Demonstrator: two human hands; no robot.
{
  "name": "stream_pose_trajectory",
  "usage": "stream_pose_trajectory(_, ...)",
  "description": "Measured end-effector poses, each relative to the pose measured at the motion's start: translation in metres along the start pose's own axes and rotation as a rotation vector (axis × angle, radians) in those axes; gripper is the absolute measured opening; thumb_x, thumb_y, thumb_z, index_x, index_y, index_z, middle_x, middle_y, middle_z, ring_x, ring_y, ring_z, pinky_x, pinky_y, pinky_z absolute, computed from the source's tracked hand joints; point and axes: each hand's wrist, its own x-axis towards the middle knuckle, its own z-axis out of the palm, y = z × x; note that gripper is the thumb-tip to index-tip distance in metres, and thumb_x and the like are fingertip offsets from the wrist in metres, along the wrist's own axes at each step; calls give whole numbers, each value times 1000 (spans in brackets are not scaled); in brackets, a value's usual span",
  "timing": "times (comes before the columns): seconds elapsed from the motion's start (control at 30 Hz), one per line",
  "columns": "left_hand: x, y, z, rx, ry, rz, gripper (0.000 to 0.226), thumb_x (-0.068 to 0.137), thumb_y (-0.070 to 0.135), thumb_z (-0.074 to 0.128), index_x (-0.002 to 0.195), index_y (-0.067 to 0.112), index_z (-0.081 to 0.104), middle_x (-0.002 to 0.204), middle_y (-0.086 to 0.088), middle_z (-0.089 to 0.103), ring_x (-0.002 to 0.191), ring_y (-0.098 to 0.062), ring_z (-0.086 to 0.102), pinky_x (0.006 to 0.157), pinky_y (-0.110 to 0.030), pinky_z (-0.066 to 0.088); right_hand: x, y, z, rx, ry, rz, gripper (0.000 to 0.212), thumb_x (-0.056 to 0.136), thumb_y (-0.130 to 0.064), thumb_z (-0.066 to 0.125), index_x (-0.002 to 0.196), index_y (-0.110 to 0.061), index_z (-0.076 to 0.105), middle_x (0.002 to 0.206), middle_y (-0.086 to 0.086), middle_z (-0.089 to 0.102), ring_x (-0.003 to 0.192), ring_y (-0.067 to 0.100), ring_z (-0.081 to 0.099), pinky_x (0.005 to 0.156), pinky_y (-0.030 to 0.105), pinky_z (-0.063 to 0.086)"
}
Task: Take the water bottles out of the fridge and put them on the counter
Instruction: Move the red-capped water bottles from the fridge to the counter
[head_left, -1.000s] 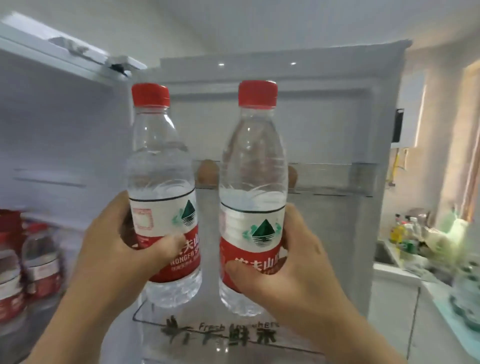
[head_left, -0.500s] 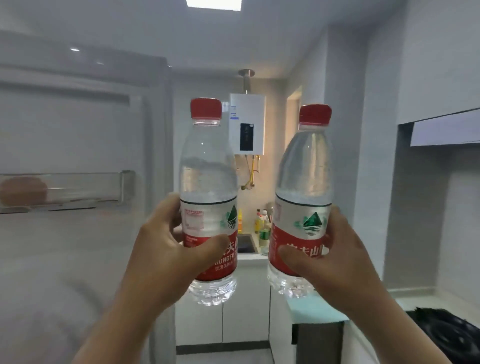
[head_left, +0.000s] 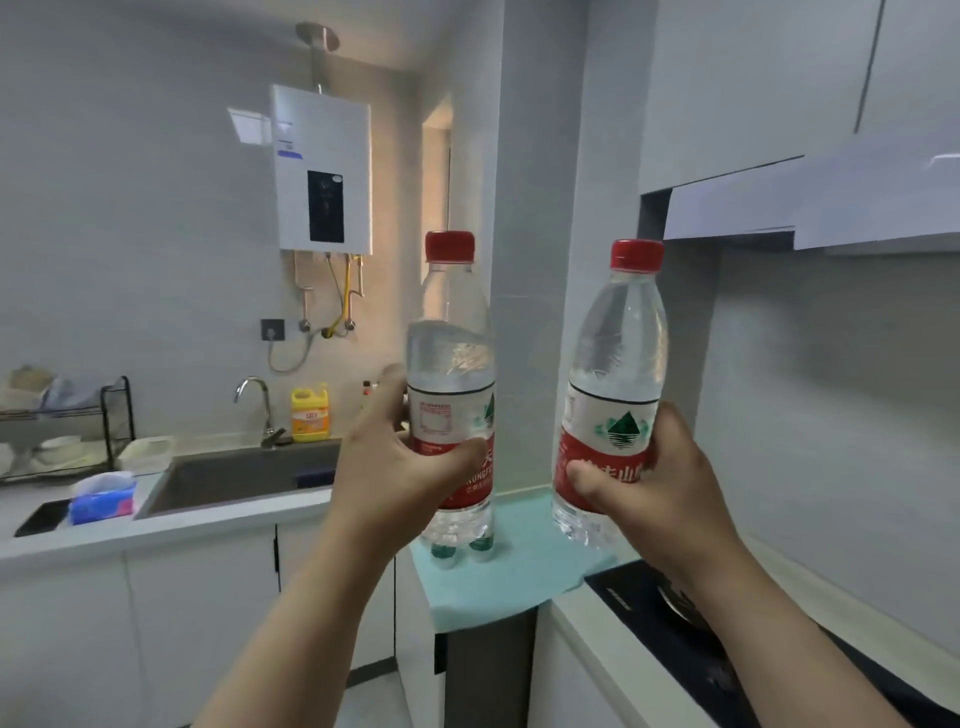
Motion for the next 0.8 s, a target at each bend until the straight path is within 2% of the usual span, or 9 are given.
stream_pose_trajectory(0.07,29,-32,17,-12,4,-31,57,49,43,76,104,39,61,93,11,72,85,-9,72,73,-30,59,29,26,11,-22,28,24,50,60,-29,83,96,-41,50,89,-14,68,79,-6,65,65,22,52)
stream_pose_trajectory(0.13,57,-61,31,-19,-6,-51,55,49,42,75,102,40,62,92,12,72,86,-8,71,75,-32,59,56,50,21,-29,49,60,50,60,-29,83,95,-42,50,89,-15,68,78,-4,65,66,22,51)
stream_pose_trajectory(0.23,94,-95,53,-20,-34,-60,52,51,41,75,100,43,60,90,14,71,84,-2,69,68,-22,56,89,84,31,-36,73,109,51,61,-30,83,99,-41,50,92,-13,68,82,2,66,67,22,51)
stream_pose_trajectory(0.33,122,-122,79,-16,-47,-80,51,56,31,77,103,41,60,93,11,70,82,2,68,62,-15,53,116,114,34,-57,87,148,52,62,-30,84,99,-41,50,93,-14,67,83,3,66,69,25,53)
stream_pose_trajectory(0.53,167,-183,136,-5,-54,-130,47,60,29,81,102,39,62,90,12,72,79,0,69,66,-19,54,170,175,30,-101,92,186,49,63,-29,85,94,-41,48,91,-17,65,82,2,64,69,25,52)
stream_pose_trajectory(0.6,185,-208,164,-5,-52,-146,47,62,23,84,101,38,62,90,11,71,78,2,68,64,-17,53,194,206,28,-106,85,191,49,63,-29,85,94,-40,47,91,-18,63,82,2,63,69,24,51)
stream_pose_trajectory(0.7,210,-244,207,-7,-25,-184,49,60,26,84,98,42,57,89,14,70,78,6,67,65,-19,52,231,255,26,-106,74,204,51,63,-29,85,94,-40,46,90,-19,63,82,-1,62,67,21,49)
stream_pose_trajectory(0.8,238,-288,256,-17,40,-224,51,63,18,85,95,43,54,90,13,69,77,5,67,61,-15,51,276,315,27,-97,37,225,50,64,-29,85,93,-40,46,88,-19,63,80,-3,61,65,19,48)
